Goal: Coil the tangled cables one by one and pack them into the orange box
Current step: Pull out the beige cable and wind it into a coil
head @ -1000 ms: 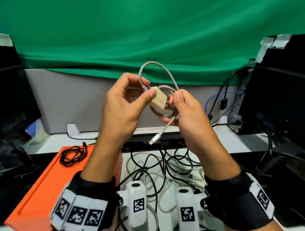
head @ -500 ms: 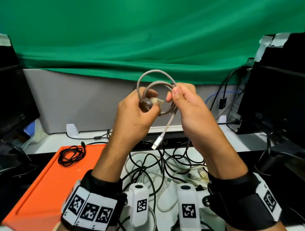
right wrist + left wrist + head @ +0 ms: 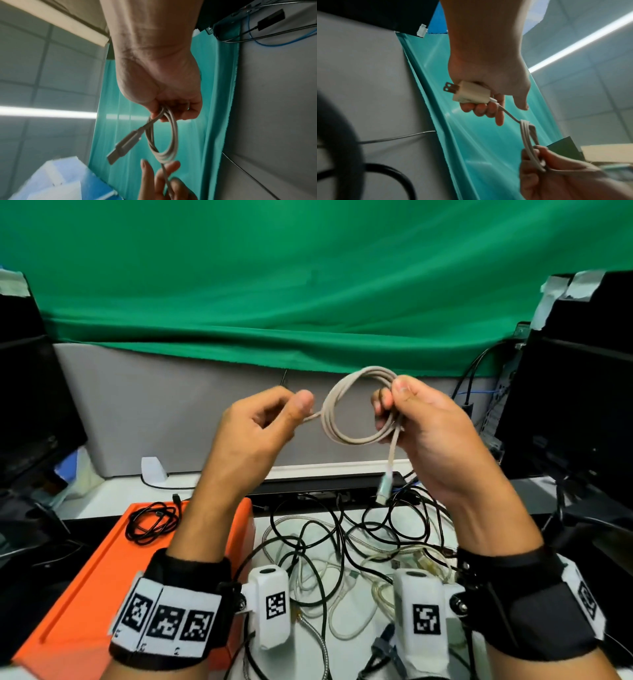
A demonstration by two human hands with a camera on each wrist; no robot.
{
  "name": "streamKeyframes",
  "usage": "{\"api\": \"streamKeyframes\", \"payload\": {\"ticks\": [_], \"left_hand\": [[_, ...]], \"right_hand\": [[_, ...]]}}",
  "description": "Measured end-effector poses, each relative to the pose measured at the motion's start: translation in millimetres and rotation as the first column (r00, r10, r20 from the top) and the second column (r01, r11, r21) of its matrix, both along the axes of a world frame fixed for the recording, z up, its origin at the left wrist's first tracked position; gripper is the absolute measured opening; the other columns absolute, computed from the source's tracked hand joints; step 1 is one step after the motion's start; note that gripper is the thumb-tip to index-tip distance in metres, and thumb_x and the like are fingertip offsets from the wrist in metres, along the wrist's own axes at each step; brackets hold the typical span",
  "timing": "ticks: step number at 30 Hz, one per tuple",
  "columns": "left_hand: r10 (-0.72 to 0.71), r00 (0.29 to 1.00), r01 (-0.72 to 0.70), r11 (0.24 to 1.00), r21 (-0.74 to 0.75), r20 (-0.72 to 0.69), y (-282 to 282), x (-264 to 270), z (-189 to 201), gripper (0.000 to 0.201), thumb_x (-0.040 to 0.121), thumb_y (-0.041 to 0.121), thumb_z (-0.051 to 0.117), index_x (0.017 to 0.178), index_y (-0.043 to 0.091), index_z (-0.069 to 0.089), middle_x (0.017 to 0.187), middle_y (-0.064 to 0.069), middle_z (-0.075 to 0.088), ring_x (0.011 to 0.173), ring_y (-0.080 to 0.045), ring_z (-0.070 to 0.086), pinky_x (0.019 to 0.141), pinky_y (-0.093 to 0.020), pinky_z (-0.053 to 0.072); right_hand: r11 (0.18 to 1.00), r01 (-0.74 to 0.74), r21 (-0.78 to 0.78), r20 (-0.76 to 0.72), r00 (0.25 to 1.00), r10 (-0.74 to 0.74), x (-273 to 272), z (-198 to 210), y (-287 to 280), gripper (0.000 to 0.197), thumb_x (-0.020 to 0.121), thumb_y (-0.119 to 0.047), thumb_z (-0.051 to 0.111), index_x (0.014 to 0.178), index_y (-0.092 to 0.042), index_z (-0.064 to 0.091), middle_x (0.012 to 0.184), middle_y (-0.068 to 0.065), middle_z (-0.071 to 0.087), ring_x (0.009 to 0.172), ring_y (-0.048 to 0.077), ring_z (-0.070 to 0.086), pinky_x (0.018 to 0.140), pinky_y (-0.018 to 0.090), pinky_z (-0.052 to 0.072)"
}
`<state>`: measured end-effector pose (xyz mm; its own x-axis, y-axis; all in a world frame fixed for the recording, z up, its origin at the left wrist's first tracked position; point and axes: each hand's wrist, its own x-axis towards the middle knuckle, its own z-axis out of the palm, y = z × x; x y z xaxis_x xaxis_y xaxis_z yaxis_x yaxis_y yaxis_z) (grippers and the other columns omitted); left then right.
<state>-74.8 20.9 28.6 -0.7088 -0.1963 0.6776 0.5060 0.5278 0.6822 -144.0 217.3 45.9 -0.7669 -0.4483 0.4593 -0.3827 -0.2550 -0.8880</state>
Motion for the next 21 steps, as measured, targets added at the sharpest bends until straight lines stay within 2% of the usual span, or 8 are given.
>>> {"api": "streamKeyframes", "payload": {"ticks": [2,4,6,8,10,13,17,21], "left_hand": [[0.001,0.998,0.0,1.0,-0.014,0.057,-2.1,0.4,1.5,0.042,0.09,0.065,0.054,0.082,0.028,0.073,0.057,0.01,0.043,0.056,-0.011,0.04,0.057,-0.03,0.034],[-0.073,0.991,0.074,0.997,-0.006,0.116,0.1,2.1,3.5,0.052,0.093,0.063,0.052,0.094,0.015,0.073,0.061,0.001,0.049,0.057,-0.014,0.048,0.057,-0.03,0.041],[-0.162,0.979,0.165,0.986,-0.016,0.128,4.2,4.9,7.8,0.046,0.101,0.049,0.052,0.11,0.007,0.068,0.074,-0.012,0.062,0.065,-0.019,0.063,0.064,-0.028,0.053],[-0.223,0.965,0.227,0.974,-0.019,0.139,7.2,6.3,10.7,0.028,0.103,0.033,0.052,0.116,0.012,0.064,0.083,-0.013,0.068,0.076,-0.022,0.069,0.073,-0.03,0.058],[-0.205,0.966,0.212,0.977,-0.03,0.155,7.4,4.9,10.0,0.016,0.104,0.023,0.052,0.113,0.013,0.061,0.078,-0.005,0.067,0.074,-0.021,0.069,0.073,-0.038,0.061],[-0.096,0.986,0.107,0.992,-0.072,0.136,3.4,3.4,7.5,0.01,0.105,0.023,0.053,0.104,0.017,0.061,0.073,0.001,0.065,0.065,-0.02,0.066,0.065,-0.044,0.06],[0.036,0.994,-0.017,0.984,-0.176,0.105,0.3,6.8,10.4,0.011,0.104,0.022,0.053,0.097,0.021,0.061,0.073,0.0,0.067,0.063,-0.015,0.063,0.063,-0.038,0.057],[0.057,0.992,-0.03,0.974,-0.226,0.112,3.8,11.1,13.3,0.012,0.104,0.023,0.053,0.095,0.024,0.06,0.073,0.001,0.067,0.062,-0.009,0.061,0.06,-0.026,0.053]], "right_hand": [[1.0,-0.025,-0.009,0.028,0.999,0.025,-0.9,-2.0,-1.9,0.036,0.109,-0.022,0.037,0.077,-0.022,0.054,0.081,-0.002,0.053,0.071,0.013,0.047,0.065,0.027,0.044],[0.999,-0.051,-0.01,0.051,0.997,0.052,0.1,-4.1,-6.1,0.039,0.109,-0.024,0.038,0.075,-0.024,0.057,0.08,0.001,0.052,0.071,0.015,0.047,0.061,0.03,0.047],[0.998,-0.044,0.033,0.038,0.998,0.043,1.3,-6.0,-9.5,0.041,0.109,-0.026,0.038,0.073,-0.026,0.058,0.083,0.007,0.05,0.073,0.019,0.047,0.061,0.031,0.047],[0.997,-0.037,0.073,0.03,0.999,0.035,1.8,-8.7,-12.0,0.042,0.11,-0.027,0.038,0.073,-0.026,0.058,0.087,0.01,0.048,0.075,0.023,0.045,0.061,0.032,0.046],[0.993,-0.052,0.101,0.027,0.998,0.049,3.0,-9.7,-13.6,0.039,0.11,-0.029,0.038,0.076,-0.024,0.058,0.085,0.011,0.048,0.075,0.023,0.046,0.062,0.032,0.047],[0.983,-0.055,0.174,-0.015,0.998,0.059,4.1,-7.8,-11.2,0.032,0.109,-0.025,0.041,0.089,-0.018,0.065,0.08,0.005,0.055,0.073,0.015,0.056,0.066,0.032,0.054],[0.934,0.019,0.356,-0.186,0.981,0.051,2.6,-5.5,0.0,0.02,0.105,-0.017,0.053,0.109,-0.019,0.072,0.087,-0.001,0.066,0.081,0.009,0.064,0.073,0.028,0.058],[0.918,0.017,0.396,-0.18,0.982,0.059,1.1,-1.0,11.2,0.015,0.098,-0.015,0.063,0.108,-0.015,0.076,0.092,0.012,0.073,0.073,0.018,0.07,0.067,0.032,0.061]]}}
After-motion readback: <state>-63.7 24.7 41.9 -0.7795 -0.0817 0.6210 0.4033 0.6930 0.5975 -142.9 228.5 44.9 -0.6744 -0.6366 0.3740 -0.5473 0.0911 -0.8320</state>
